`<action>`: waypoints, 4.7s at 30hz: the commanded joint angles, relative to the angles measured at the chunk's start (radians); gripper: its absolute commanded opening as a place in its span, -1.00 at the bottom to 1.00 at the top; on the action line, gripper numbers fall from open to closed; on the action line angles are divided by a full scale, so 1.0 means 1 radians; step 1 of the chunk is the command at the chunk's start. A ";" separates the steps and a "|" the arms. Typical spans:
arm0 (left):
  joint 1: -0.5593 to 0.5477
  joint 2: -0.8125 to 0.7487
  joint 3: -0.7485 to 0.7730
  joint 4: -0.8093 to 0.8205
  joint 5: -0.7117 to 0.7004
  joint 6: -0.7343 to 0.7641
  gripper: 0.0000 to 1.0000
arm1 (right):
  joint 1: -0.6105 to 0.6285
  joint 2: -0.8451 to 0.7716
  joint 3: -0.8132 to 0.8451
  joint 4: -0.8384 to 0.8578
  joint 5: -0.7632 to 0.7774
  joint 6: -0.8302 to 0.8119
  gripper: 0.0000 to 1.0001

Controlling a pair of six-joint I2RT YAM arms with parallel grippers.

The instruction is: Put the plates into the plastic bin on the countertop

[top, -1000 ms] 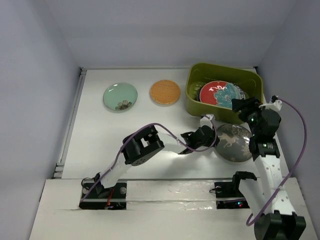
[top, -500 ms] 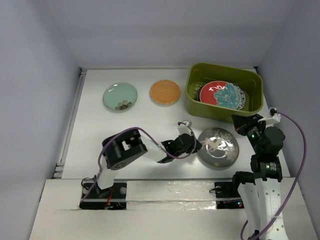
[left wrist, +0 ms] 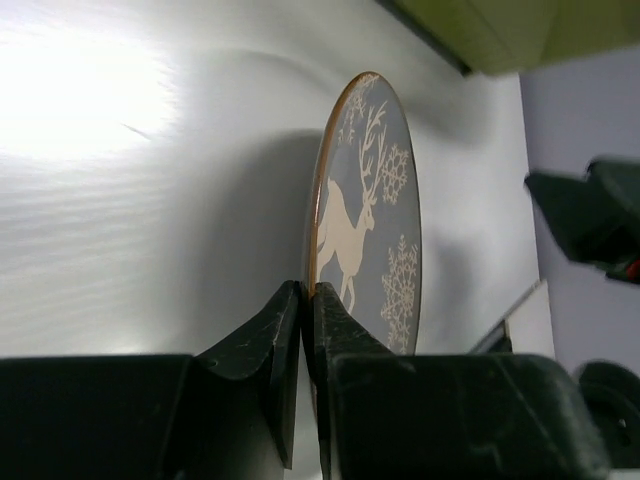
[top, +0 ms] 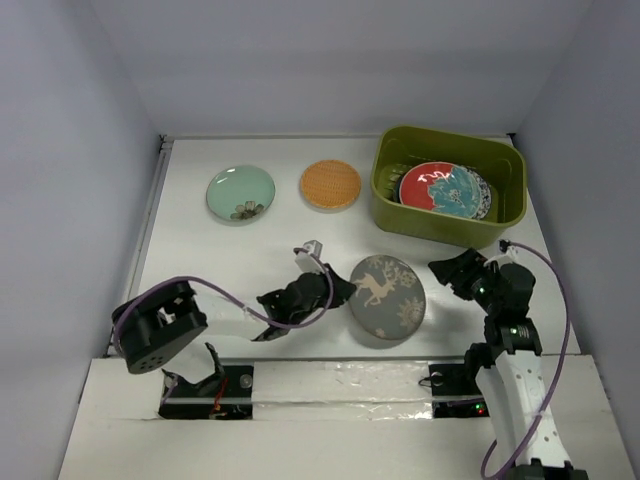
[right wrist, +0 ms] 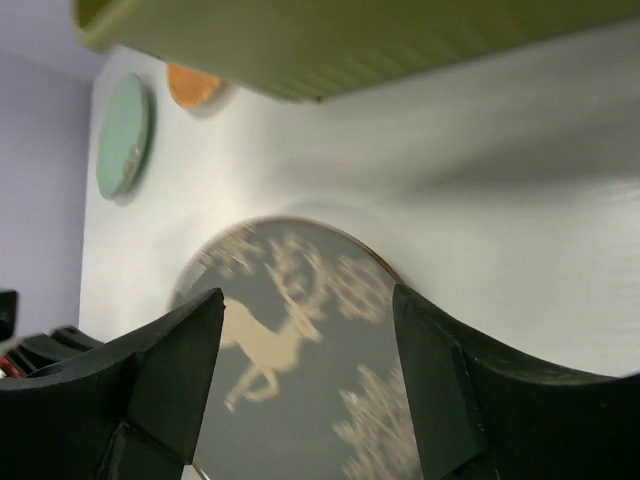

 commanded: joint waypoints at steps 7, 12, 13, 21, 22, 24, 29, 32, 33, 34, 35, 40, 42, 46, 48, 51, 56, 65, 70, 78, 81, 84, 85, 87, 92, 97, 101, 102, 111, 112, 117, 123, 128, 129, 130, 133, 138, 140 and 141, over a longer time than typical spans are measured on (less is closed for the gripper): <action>0.217 -0.319 -0.141 0.129 0.021 -0.037 -1.00 | 0.137 0.102 -0.024 0.176 0.033 0.037 0.68; 0.271 -0.419 -0.146 0.101 0.075 -0.023 -1.00 | 0.281 0.269 -0.065 0.392 -0.022 0.060 0.76; 0.286 -0.427 -0.152 0.105 0.084 -0.028 -1.00 | 0.309 0.306 -0.067 0.425 -0.031 0.060 0.77; 0.323 -0.474 -0.219 0.196 0.177 -0.080 -1.00 | 0.453 0.498 -0.096 0.727 -0.033 0.169 0.84; 0.323 -0.479 -0.221 0.202 0.187 -0.083 -1.00 | 0.462 0.493 -0.095 0.724 -0.016 0.169 0.81; 0.332 -0.490 -0.222 0.213 0.219 -0.092 -1.00 | 0.463 0.479 -0.096 0.730 -0.010 0.175 0.75; 0.332 -0.514 -0.232 0.286 0.303 -0.146 -1.00 | 0.463 0.467 -0.098 0.733 0.010 0.192 0.59; 0.332 -0.552 -0.226 0.279 0.323 -0.160 -1.00 | 0.463 0.447 -0.099 0.715 0.028 0.193 0.58; 0.332 -0.572 -0.221 0.271 0.328 -0.158 -1.00 | 0.463 0.438 -0.102 0.722 0.028 0.196 0.58; 0.332 -0.580 -0.219 0.267 0.331 -0.160 -1.00 | 0.463 0.430 -0.104 0.726 0.021 0.198 0.56; 0.332 -0.586 -0.218 0.266 0.334 -0.160 -1.00 | 0.463 0.420 -0.101 0.723 0.021 0.201 0.54; 0.332 -0.603 -0.189 0.202 0.336 -0.137 -1.00 | 0.463 0.383 -0.090 0.727 0.001 0.218 -0.78; 0.332 -0.609 -0.172 0.170 0.319 -0.103 -1.00 | 0.463 0.351 -0.064 0.716 0.008 0.235 -1.00; 0.332 -0.640 -0.112 -0.021 0.199 -0.028 -0.78 | 0.463 0.277 0.067 0.595 0.091 0.247 -1.00; 0.343 -0.648 -0.043 -0.133 0.111 0.029 -0.41 | 0.463 0.263 0.160 0.525 0.148 0.227 -1.00; 0.378 -0.636 0.038 -0.276 0.024 0.098 0.00 | 0.463 0.300 0.376 0.370 0.277 0.178 -1.00; 0.507 -0.551 0.118 -0.385 0.033 0.162 0.15 | 0.372 0.523 0.732 0.210 0.378 0.068 -1.00; 0.880 -0.289 0.170 -0.356 0.251 0.144 0.18 | 0.061 0.820 0.925 0.146 0.243 0.055 -1.00; 0.973 -0.166 0.124 -0.272 0.309 0.066 0.19 | -0.004 0.875 0.875 0.189 0.196 0.064 -1.00; 1.065 0.004 0.165 -0.305 0.273 -0.006 0.30 | -0.045 0.996 0.826 0.215 0.231 0.049 -1.00; 1.065 0.050 0.199 -0.332 0.236 -0.006 0.34 | -0.045 1.018 0.801 0.221 0.271 0.043 -1.00; 1.075 0.093 0.209 -0.324 0.228 -0.015 0.36 | -0.045 1.041 0.797 0.212 0.303 0.029 -1.00; 1.075 0.111 0.212 -0.318 0.224 -0.017 0.35 | -0.045 1.045 0.798 0.198 0.312 0.028 -1.00; 1.075 0.141 0.234 -0.318 0.213 -0.014 0.36 | -0.045 1.053 0.795 0.189 0.335 0.027 -0.94; 1.075 0.201 0.296 -0.355 0.196 -0.020 0.22 | -0.045 1.048 0.774 0.152 0.444 0.026 -0.18; 1.084 0.222 0.317 -0.376 0.165 -0.037 0.10 | -0.045 1.019 0.775 0.112 0.492 0.004 0.61; 1.084 0.247 0.324 -0.387 0.138 -0.052 -0.03 | -0.045 0.935 0.783 0.071 0.534 -0.011 1.00; 1.084 0.247 0.327 -0.382 0.135 -0.055 -0.10 | -0.045 0.917 0.783 0.071 0.532 -0.015 1.00; 1.084 0.250 0.313 -0.356 0.102 -0.063 -0.47 | -0.045 0.696 0.758 0.041 0.415 -0.011 1.00; 1.084 0.251 0.310 -0.347 0.102 -0.055 -0.60 | -0.045 0.659 0.749 0.046 0.409 -0.008 0.99; 1.111 0.254 0.287 -0.306 0.127 -0.019 -1.00 | -0.032 0.527 0.644 0.112 0.236 0.020 0.69; 1.111 0.152 0.129 -0.097 0.182 -0.092 -1.00 | 0.240 0.367 0.458 0.195 0.254 0.015 0.52; 1.111 -0.008 -0.014 -0.008 0.208 -0.129 -1.00 | 0.491 0.262 0.228 0.374 0.297 0.141 -0.35; 1.111 -0.034 -0.041 0.009 0.219 -0.137 -1.00 | 0.574 0.257 0.194 0.408 0.317 0.168 -0.67; 1.111 -0.084 -0.090 0.032 0.227 -0.140 -1.00 | 0.617 0.267 0.162 0.485 0.338 0.217 -0.96; 1.111 -0.180 -0.182 0.073 0.259 -0.144 -1.00 | 0.767 0.344 0.093 0.604 0.448 0.261 -1.00; 1.082 -0.327 -0.287 0.095 0.348 -0.144 -1.00 | 0.915 0.676 0.144 0.770 0.559 0.304 0.03; 1.072 -0.413 -0.334 0.098 0.371 -0.143 -1.00 | 0.950 0.766 0.168 0.848 0.583 0.331 0.45; 1.072 -0.446 -0.348 0.089 0.384 -0.141 -1.00 | 0.950 0.842 0.189 0.870 0.593 0.342 0.55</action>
